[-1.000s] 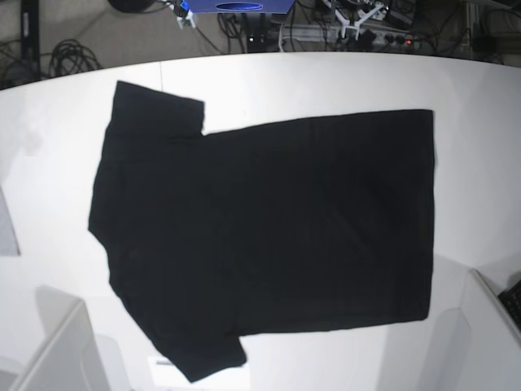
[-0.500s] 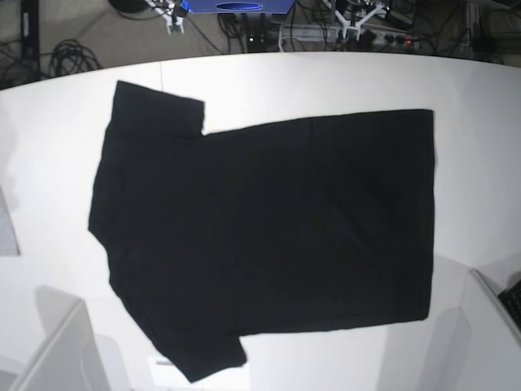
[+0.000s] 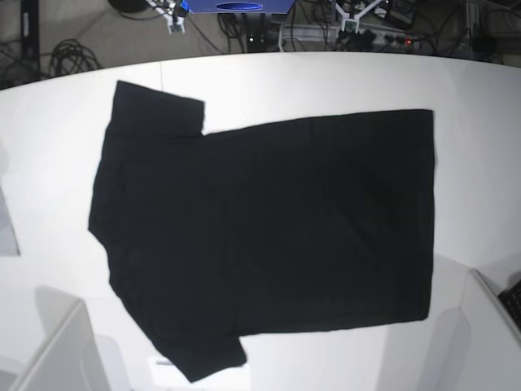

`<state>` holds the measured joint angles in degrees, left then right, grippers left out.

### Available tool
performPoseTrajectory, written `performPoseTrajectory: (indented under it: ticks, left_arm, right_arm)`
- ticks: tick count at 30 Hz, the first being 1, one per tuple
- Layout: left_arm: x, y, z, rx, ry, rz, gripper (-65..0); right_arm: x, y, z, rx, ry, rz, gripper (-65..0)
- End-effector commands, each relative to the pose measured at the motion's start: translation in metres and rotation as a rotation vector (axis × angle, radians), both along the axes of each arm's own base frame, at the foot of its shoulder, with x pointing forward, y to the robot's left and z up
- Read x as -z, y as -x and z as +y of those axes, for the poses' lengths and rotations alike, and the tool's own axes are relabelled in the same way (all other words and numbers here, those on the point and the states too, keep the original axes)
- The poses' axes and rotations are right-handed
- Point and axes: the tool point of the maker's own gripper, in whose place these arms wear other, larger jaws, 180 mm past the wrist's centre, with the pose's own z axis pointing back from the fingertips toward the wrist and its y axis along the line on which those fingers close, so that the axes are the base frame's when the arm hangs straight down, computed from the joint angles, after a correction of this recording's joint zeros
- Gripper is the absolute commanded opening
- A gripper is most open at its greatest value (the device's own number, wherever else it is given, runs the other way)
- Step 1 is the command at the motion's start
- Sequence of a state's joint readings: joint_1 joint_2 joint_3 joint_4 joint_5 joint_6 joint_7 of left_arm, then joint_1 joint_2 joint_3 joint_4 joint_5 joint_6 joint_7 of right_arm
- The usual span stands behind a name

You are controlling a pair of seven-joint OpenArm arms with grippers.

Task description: Fold the T-shirt properly

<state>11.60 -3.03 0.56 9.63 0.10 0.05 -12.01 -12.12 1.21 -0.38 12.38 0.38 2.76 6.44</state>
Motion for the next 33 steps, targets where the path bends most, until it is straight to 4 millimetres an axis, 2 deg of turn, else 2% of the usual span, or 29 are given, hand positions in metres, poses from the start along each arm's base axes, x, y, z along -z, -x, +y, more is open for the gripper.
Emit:
performPoseTrajectory:
  ticks: [1, 6, 8, 15, 18, 21, 23, 27, 30, 33]
  left_arm:
    - [0.000, 0.002, 0.001, -0.001, -0.004, -0.001, -65.0]
    - [0.000, 0.003, 0.001, 0.001, -0.004, 0.001, -65.0]
    - [-0.001, 0.010, 0.002, 0.004, -0.006, 0.007, -65.0]
    - [-0.009, -0.002, -0.001, 0.017, 0.001, -0.072, -65.0]
    - [-0.014, -0.003, -0.001, 0.022, 0.004, -0.099, -65.0]
    - [-0.019, -0.006, 0.012, 0.034, -0.015, -0.123, -65.0]
    - [-0.023, -0.008, 0.016, 0.033, -0.021, -0.144, -65.0]
    - [-0.036, -0.016, 0.030, 0.066, -0.039, -0.196, -65.0]
    - [-0.048, -0.023, 0.030, 0.075, -0.038, -0.248, -65.0]
    - [-0.068, -0.030, 0.028, 0.108, -0.027, -0.351, -65.0]
  right_arm:
    - [-0.001, 0.004, -0.006, -0.005, 0.008, 0.003, -65.0]
    - [-0.001, 0.004, -0.009, -0.003, 0.013, 0.003, -65.0]
    - [-0.001, 0.003, -0.010, -0.002, 0.013, 0.001, -65.0]
    - [-0.001, 0.007, -0.012, -0.001, 0.016, 0.007, -65.0]
    - [-0.003, 0.014, -0.023, -0.002, 0.033, -0.011, -65.0]
    - [-0.008, 0.020, -0.026, -0.005, 0.032, -0.083, -65.0]
    - [-0.012, 0.029, -0.035, -0.009, 0.044, -0.090, -65.0]
    - [-0.018, 0.036, -0.039, 0.025, 0.058, -0.111, -65.0]
    - [-0.023, 0.034, -0.052, 0.098, 0.094, -0.143, -65.0]
    - [-0.031, 0.041, -0.063, 0.128, 0.119, -0.161, -65.0]
